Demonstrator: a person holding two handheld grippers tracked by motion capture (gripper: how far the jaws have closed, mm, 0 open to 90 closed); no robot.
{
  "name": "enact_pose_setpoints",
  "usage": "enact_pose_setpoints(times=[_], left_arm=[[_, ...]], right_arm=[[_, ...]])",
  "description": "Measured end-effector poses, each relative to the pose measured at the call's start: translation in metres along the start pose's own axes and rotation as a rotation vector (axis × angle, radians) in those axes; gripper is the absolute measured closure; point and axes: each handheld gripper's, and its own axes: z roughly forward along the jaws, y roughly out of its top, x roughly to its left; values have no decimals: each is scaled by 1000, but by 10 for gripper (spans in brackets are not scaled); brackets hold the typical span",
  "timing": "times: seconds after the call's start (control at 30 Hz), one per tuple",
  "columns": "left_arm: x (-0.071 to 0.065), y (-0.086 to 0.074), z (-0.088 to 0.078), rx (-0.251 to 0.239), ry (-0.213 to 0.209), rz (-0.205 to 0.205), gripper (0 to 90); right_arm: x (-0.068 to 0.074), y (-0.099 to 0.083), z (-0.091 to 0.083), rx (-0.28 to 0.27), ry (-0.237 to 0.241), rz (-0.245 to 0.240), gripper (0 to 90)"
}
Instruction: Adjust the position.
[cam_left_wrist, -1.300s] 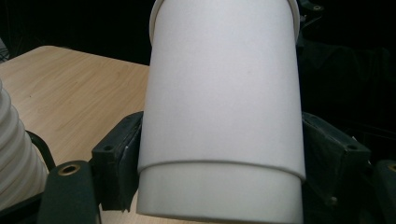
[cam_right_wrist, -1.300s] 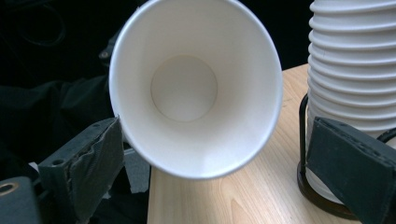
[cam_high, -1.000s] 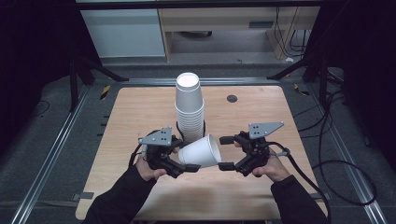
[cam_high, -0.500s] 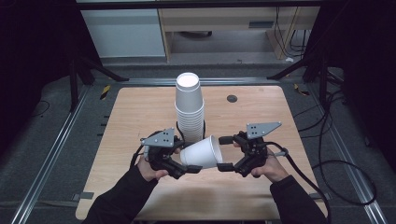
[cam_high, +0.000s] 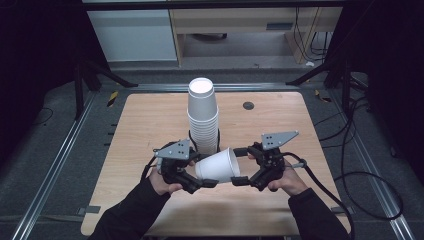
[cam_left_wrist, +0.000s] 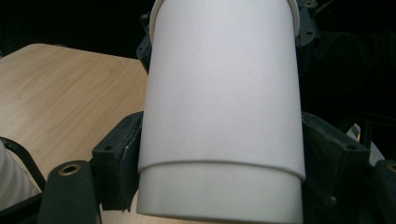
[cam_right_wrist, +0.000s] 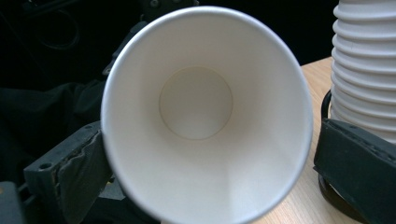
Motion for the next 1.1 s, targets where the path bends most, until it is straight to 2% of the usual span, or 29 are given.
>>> enact_pose_setpoints(times=[0.23, 0.6, 0.77, 1.1], left_arm=[[-2, 1, 2, -4, 7, 12, 222], [-2, 2, 7, 3, 9, 11, 222], [-2, 2, 8, 8, 6, 11, 222], [0, 0, 9, 16, 3, -2, 223]], right_arm=[[0, -1, 3, 16, 16, 1, 10], [-1, -3, 7, 37, 21, 0, 45], [-1, -4, 8, 47, 39, 6, 73], [-2, -5, 9, 66, 30, 19, 94]])
